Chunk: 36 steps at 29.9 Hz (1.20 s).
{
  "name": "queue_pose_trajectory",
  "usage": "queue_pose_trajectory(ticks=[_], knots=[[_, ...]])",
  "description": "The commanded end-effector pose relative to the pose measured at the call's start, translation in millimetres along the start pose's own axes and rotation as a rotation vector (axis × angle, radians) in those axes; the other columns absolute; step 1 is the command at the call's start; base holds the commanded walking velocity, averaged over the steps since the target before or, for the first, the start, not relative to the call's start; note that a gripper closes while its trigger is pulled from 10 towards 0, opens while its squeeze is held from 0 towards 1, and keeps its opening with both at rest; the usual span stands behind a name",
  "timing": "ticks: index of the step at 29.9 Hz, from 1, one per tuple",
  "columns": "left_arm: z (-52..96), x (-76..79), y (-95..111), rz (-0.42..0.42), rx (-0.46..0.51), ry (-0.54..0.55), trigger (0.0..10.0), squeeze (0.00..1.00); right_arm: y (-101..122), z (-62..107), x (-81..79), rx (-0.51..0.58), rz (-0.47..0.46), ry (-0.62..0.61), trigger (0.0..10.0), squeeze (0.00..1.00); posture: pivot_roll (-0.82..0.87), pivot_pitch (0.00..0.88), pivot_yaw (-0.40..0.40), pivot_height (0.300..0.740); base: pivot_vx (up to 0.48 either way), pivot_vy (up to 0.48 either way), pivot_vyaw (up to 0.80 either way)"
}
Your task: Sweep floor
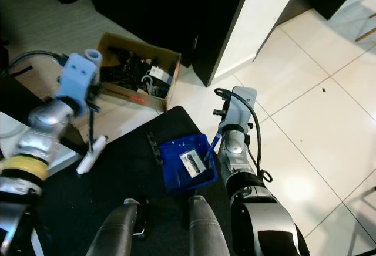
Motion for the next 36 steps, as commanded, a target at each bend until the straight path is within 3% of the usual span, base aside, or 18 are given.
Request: queue_pose_trajectory(ticks=[1,9,12,17,20,26,27,33,36], knots=[[2.2,22.5,-17.1,0.054,-0.058,-0.019,10.0,0.00,-27.5,11.4,10.8,-0.103,0.044,-0.022,10.0,0.00,-0.01,0.298,-0.038,0.740,0.000,0.000,0.00],[-9.4,44.6,11.1,0.180,-0.003,0.007,10.0,0.00,-27.9,11.9,15.1,-0.104,0.046,-0.031,10.0,0.00,-0.01,0.305,-0.033,0.740,0.000,0.000,0.00],[-15.6,56.6,35.4,0.255,0.055,-0.026,10.0,0.00,-29.1,12.7,15.5,-0.106,0.046,-0.033,10.0,0.00,-0.01,0.306,-0.030,0.740,0.000,0.000,0.00],[-18.2,67.0,56.2,0.299,0.100,-0.064,10.0,0.00,-30.0,13.3,14.9,-0.108,0.045,-0.034,10.0,0.00,-0.01,0.306,-0.028,0.740,0.000,0.000,0.00],[-17.6,75.4,82.4,0.343,0.162,-0.097,10.0,0.00,-30.8,13.8,14.0,-0.110,0.042,-0.034,10.0,0.00,0.00,0.306,-0.024,0.740,0.000,0.000,0.00],[-16.3,71.3,118.9,0.442,0.246,-0.129,10.0,0.00,-31.5,14.1,12.8,-0.113,0.040,-0.031,10.0,0.00,0.00,0.307,-0.025,0.740,0.000,0.000,0.00],[-15.3,65.7,134.8,0.493,0.287,-0.139,10.0,0.00,-31.7,14.1,12.5,-0.114,0.040,-0.030,10.0,0.00,0.00,0.304,-0.025,0.740,0.000,0.000,0.00],[-11.8,44.9,164.6,0.550,0.385,-0.142,10.0,0.00,-31.9,14.1,11.1,-0.115,0.038,-0.028,10.0,0.00,0.00,0.302,-0.023,0.740,0.000,0.000,0.00],[-8.9,35.9,171.3,0.530,0.420,-0.179,10.0,0.00,-31.7,14.0,10.8,-0.115,0.038,-0.027,10.0,0.00,0.00,0.301,-0.023,0.740,0.000,0.000,0.00]])
Point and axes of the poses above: a point about 5 cm out from each wrist's last joint towards the gripper, its own z axis pointing back from the gripper into the wrist, its own y axis along the axis of the wrist's last joint, x = y × z, the point moved 4 cm from there along -z, pointing out of the wrist towards the gripper, and after that the axes turned 13 degrees about -z, right-handed, at the moved point
